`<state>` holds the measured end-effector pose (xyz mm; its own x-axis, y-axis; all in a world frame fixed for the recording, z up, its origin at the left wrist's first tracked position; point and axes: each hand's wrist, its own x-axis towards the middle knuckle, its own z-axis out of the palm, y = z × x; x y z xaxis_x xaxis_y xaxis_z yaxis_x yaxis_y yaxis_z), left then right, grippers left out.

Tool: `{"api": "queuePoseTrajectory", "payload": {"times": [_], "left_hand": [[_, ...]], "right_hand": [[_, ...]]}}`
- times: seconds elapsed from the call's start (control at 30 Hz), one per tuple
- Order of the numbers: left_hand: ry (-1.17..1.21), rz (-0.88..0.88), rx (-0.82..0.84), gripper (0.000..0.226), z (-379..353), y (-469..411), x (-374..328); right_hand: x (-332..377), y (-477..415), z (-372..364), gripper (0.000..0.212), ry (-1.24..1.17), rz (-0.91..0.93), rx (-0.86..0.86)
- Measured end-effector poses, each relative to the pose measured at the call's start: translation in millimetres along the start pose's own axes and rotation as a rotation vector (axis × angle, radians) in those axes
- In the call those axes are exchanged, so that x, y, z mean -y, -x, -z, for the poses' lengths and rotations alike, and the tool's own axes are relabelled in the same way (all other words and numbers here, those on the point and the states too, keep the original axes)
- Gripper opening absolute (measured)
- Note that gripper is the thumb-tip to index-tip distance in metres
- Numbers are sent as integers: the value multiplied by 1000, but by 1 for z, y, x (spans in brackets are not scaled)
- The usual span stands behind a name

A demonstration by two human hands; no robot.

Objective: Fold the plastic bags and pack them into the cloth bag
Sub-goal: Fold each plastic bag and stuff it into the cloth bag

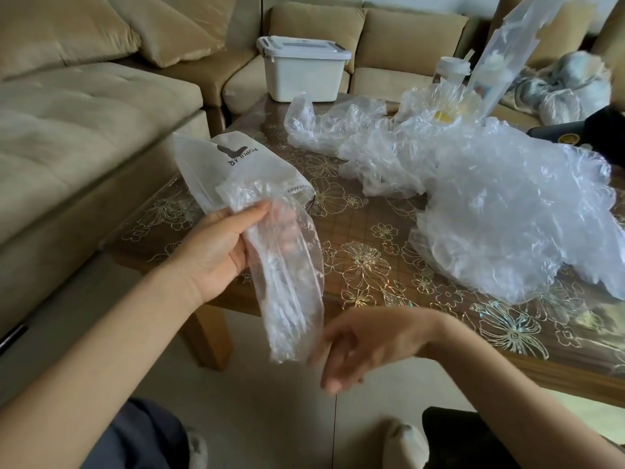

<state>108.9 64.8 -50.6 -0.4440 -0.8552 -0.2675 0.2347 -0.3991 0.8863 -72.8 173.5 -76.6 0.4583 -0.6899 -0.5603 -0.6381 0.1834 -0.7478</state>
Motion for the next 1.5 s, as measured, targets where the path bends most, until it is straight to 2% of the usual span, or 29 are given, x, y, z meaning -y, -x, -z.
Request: {"api": "queuePoseTrajectory", "payload": {"times": [0.07,0.13,0.17,0.27,0.33,0.4,0.47,0.53,0.73,0.87,0.93,1.03,1.13,1.27,1.43,1.5], "left_hand": [[-72,23,32,50,-5,6,4],[-158,26,75,45,-15,14,13],[-204,12,86,41,-22,18,19],[-350,-74,70,20,-31,23,26],[-406,-102,69,34,-32,22,25],[-453,-99,99,54,-31,20,24],[-448,-54,176,56,-32,18,23],[-412,-27,234,48,-32,19,23],[-463,-158,145,18,-29,14,30],[-339,-54,176,5,-34,16,31],[-195,77,258,9,-35,16,29],[-15,320,374,41,-32,15,31],[-36,423,491,65,-29,14,35],[-226,342,635,51,-30,18,37],[-276,392,456,17,-26,20,33],[-241,375,409,14,-27,20,31]], "right_hand": [[1,11,12,49,-174,74,-110],[1,15,16,84,-421,199,-210],[2,15,14,91,-445,242,-275],[7,5,7,80,-403,270,-506],[9,2,6,65,-397,274,-618],[10,5,6,42,-416,292,-686],[7,9,8,31,-452,299,-715],[7,13,9,30,-515,302,-702],[-1,15,12,18,-708,328,-675],[-7,15,15,34,-803,382,-699],[-5,19,16,46,-772,385,-750],[-3,23,14,53,-689,394,-826],[-2,22,11,59,-495,425,-894],[-3,22,7,53,-245,428,-930],[1,33,10,46,-210,401,-879],[0,40,10,64,-8,436,-1040]]}}
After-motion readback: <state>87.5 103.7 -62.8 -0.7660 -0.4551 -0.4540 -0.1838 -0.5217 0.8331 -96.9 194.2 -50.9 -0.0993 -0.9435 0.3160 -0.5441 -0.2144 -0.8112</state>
